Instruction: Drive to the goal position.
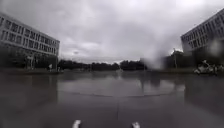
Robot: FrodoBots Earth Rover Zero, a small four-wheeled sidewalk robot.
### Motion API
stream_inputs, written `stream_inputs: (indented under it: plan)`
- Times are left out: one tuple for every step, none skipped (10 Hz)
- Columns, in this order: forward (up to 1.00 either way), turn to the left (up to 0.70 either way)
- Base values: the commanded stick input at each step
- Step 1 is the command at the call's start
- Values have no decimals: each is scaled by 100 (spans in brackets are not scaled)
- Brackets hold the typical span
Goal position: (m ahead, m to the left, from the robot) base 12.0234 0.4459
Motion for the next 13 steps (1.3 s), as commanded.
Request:
stream_inputs:
  plan:
    - [70, -14]
    - [70, 0]
    - [70, 0]
    - [70, 0]
    - [70, 0]
    - [70, 0]
    - [70, 0]
    - [70, 0]
    - [70, 0]
    - [70, 0]
    - [70, 0]
    - [70, 0]
    - [70, 0]
